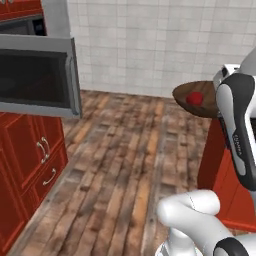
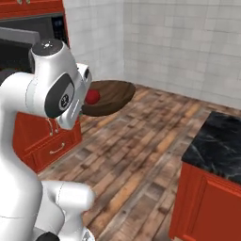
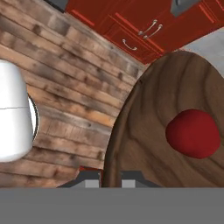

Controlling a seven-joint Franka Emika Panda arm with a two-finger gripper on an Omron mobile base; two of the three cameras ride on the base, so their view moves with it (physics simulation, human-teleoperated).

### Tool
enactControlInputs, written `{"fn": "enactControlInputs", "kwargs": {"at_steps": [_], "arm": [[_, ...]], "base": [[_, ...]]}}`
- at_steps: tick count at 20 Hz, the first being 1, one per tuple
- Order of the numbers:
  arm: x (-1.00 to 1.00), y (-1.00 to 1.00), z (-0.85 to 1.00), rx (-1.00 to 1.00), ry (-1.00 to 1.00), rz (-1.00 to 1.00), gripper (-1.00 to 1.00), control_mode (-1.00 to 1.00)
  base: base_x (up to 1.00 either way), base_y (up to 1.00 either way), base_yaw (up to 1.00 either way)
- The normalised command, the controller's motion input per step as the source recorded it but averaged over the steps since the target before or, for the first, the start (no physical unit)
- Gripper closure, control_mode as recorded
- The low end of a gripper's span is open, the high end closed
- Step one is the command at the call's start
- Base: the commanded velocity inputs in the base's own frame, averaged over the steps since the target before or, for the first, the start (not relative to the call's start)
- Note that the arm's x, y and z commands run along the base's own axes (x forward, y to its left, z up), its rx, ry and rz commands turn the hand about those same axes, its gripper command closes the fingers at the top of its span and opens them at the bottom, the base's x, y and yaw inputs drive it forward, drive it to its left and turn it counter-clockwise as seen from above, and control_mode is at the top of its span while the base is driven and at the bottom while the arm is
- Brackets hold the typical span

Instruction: Pick the tomato from the sink and place it in the bowl. Then pick the bowl and place it in the microwave. Then close the microwave door and press the start button.

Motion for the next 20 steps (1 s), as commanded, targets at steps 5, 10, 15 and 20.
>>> {"fn": "enactControlInputs", "kwargs": {"at_steps": [5, 10, 15, 20], "arm": [[0.00, 0.00, 0.00, 0.00, 0.00, 0.00, 1.00, 1.00], [0.00, 0.00, 0.00, 0.00, 0.00, 0.00, 1.00, 1.00], [0.00, 0.00, 0.00, 0.00, 0.00, 0.00, 1.00, 1.00], [0.00, 0.00, 0.00, 0.00, 0.00, 0.00, 1.00, 1.00]], "base": [[0.62, 0.00, -0.47], [0.72, 0.44, -0.45], [0.93, 0.12, -0.36], [0.95, 0.41, -0.31]]}}
